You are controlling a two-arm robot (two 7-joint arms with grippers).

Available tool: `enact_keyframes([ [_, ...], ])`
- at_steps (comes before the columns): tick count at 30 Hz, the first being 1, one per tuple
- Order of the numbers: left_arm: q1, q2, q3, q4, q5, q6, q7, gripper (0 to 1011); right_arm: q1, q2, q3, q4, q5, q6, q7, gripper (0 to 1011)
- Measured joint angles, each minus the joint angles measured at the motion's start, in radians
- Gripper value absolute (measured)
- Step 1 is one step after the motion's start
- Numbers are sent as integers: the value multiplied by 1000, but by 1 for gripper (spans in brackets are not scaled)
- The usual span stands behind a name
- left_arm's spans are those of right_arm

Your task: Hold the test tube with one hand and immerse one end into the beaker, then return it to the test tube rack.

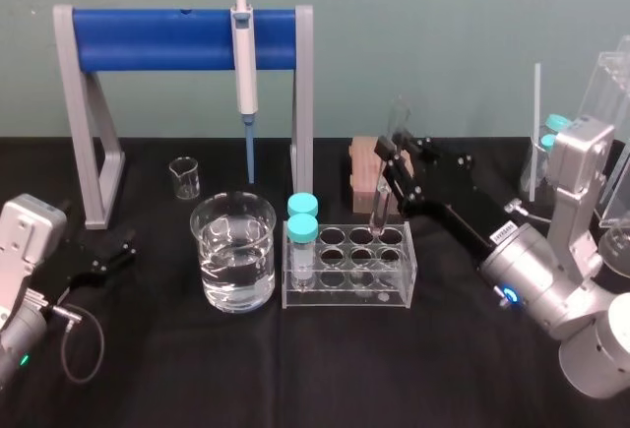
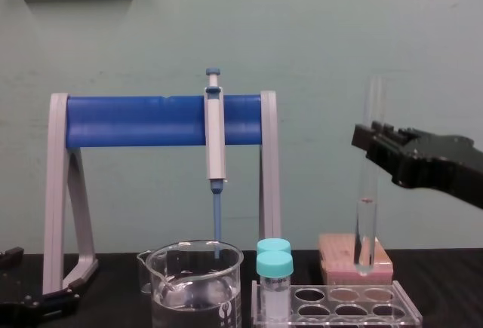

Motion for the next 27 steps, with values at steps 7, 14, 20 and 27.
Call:
enact_keyframes([
  [7,0,0,0,0,0,0,0,1000,-11,-10,4,21,-9,-23,10,226],
  [14,0,0,0,0,0,0,0,1000,-13,-20,5,37,-12,-29,19,226],
  [20,0,0,0,0,0,0,0,1000,-9,-22,-1,42,-11,-27,35,226],
  [27,0,0,0,0,0,0,0,1000,-6,-22,-10,54,-13,-20,42,226],
])
